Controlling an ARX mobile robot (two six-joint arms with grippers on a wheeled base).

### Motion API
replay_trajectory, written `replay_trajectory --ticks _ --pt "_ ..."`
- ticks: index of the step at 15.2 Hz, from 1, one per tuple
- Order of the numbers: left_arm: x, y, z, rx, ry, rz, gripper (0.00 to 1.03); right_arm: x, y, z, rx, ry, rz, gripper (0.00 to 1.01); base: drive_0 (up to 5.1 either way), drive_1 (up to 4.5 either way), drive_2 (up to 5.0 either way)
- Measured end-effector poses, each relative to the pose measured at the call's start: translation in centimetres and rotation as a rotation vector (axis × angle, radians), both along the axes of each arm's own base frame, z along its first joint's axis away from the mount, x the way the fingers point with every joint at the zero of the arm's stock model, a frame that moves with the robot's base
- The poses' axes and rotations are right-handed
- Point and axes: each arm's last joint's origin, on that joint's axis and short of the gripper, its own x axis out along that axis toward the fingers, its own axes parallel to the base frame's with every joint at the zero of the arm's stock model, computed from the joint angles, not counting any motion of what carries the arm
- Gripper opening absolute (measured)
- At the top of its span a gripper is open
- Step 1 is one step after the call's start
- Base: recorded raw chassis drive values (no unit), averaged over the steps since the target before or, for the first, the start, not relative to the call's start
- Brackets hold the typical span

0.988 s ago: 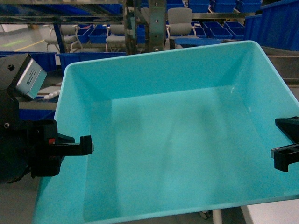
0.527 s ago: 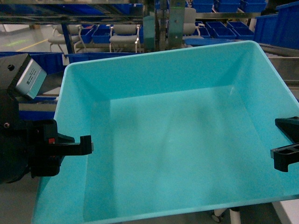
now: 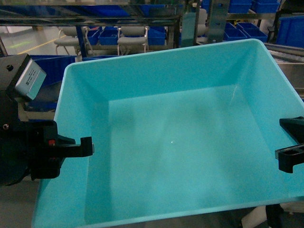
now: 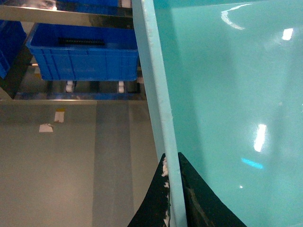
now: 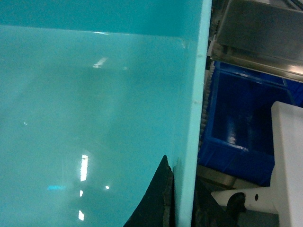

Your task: Organize blue bins on left shelf correctly

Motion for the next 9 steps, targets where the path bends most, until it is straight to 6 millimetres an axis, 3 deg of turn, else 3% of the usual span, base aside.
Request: replay_trajectory --ticks 6,9 --pt "-0.02 0.01 -0.03 0.001 0.004 0.000 0.02 -0.03 0.01 -0.05 -0.001 0.006 0.001 0.02 -4.1 4.45 -0.2" --pt "-0.02 0.02 -0.02 0.001 0.003 0.000 0.02 -0.03 0.01 -0.02 -0.001 0.003 0.001 0.02 -2.0 4.58 -2.8"
